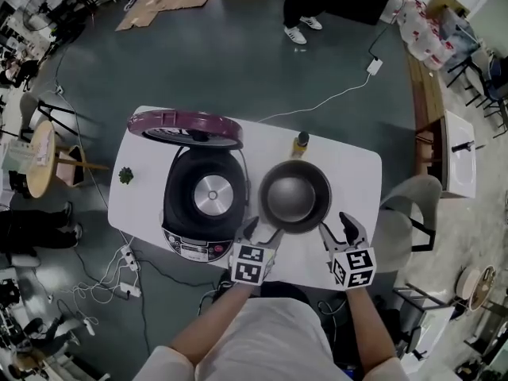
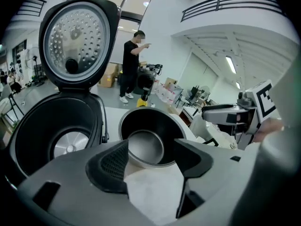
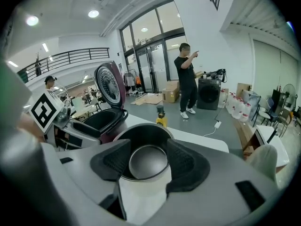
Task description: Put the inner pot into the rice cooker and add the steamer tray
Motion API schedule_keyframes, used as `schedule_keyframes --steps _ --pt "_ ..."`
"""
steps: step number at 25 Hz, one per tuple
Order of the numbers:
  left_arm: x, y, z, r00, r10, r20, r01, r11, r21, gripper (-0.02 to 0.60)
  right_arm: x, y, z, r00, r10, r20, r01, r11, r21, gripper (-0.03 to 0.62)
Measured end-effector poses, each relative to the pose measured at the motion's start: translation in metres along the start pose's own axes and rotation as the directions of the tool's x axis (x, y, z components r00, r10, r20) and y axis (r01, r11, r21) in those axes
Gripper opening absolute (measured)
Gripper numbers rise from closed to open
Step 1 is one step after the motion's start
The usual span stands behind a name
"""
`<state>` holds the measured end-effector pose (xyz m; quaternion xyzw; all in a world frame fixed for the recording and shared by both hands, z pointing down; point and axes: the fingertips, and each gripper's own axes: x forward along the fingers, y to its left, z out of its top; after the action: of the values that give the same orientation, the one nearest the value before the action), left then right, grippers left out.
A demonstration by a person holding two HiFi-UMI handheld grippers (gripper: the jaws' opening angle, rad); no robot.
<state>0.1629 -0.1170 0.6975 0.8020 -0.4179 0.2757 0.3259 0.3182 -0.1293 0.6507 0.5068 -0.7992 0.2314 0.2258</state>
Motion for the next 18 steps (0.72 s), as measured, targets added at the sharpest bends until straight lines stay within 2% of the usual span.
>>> schedule_keyframes --steps 6,10,14,18 --pt "0.027 0.008 -0.016 0.996 0.068 -0.064 -0.071 0.996 -0.048 0.328 0.024 -0.021 -0.021 0.999 -0.006 -0.051 0.007 1.000 0.012 0.256" --pt "0.044 0.014 -0.027 0.991 0.091 -0.100 -0.101 0.990 -0.099 0.313 0.042 -0.033 -0.032 0.997 -0.007 -0.080 0.009 1.000 0.015 0.256" --pt "0.060 0.023 -0.036 0.987 0.101 -0.125 -0.119 0.982 -0.149 0.331 0.064 -0.040 -0.040 0.994 -0.006 -0.109 0.006 1.000 0.001 0.256" --pt "0.073 0.030 -0.041 0.983 0.121 -0.136 -0.143 0.976 -0.165 0.337 0.081 -0.048 -0.048 0.991 -0.010 -0.133 0.010 1.000 -0.003 0.256"
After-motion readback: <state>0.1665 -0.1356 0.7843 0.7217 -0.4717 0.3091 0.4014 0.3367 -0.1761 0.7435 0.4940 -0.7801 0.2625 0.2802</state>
